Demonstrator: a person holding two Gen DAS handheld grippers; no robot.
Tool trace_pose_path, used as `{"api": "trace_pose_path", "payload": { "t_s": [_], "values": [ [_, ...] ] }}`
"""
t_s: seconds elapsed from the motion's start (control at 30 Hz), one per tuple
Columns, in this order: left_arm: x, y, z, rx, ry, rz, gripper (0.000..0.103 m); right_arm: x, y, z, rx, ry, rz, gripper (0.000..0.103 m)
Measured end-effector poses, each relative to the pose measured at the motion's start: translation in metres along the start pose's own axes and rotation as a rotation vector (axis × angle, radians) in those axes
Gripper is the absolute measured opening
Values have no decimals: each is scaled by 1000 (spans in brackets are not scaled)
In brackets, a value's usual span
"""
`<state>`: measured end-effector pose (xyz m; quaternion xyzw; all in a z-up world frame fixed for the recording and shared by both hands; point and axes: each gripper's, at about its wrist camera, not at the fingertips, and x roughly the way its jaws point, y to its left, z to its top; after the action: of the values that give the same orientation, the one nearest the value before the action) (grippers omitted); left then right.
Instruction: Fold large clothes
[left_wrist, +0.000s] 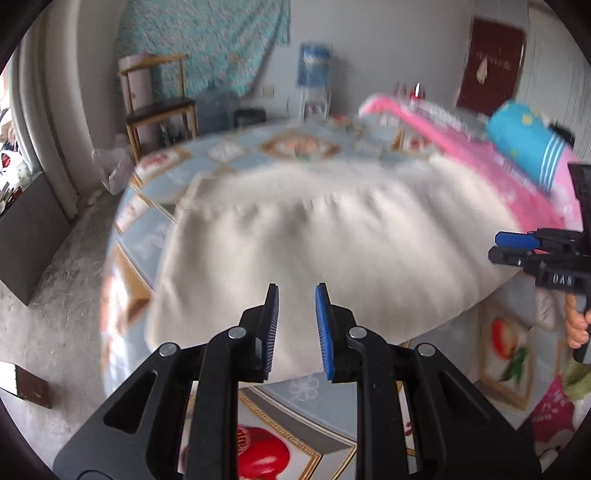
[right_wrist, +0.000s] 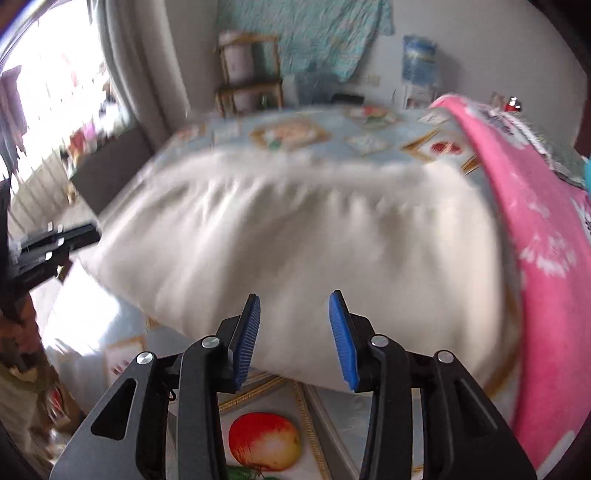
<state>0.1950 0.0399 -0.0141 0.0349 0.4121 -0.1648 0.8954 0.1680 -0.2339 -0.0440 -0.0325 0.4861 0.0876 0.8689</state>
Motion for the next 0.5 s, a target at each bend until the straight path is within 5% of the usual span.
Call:
{"api": "trace_pose_path", "payload": {
  "t_s": [0.07, 0.17, 0.37, 0.5],
  "values": [
    [18, 9, -14, -34, 61, 11, 22, 4, -7, -9, 14, -17, 40, 38],
    [6, 17, -17, -49, 29, -10, 22, -7, -3, 0, 29, 0, 20, 37],
    [-12, -11, 3, 28, -44, -50, 21, -35, 57, 25, -88, -141, 134, 29],
    [12, -27, 1, 54, 43, -44, 21, 14, 71, 10, -124, -20, 126, 21]
  ]
}}
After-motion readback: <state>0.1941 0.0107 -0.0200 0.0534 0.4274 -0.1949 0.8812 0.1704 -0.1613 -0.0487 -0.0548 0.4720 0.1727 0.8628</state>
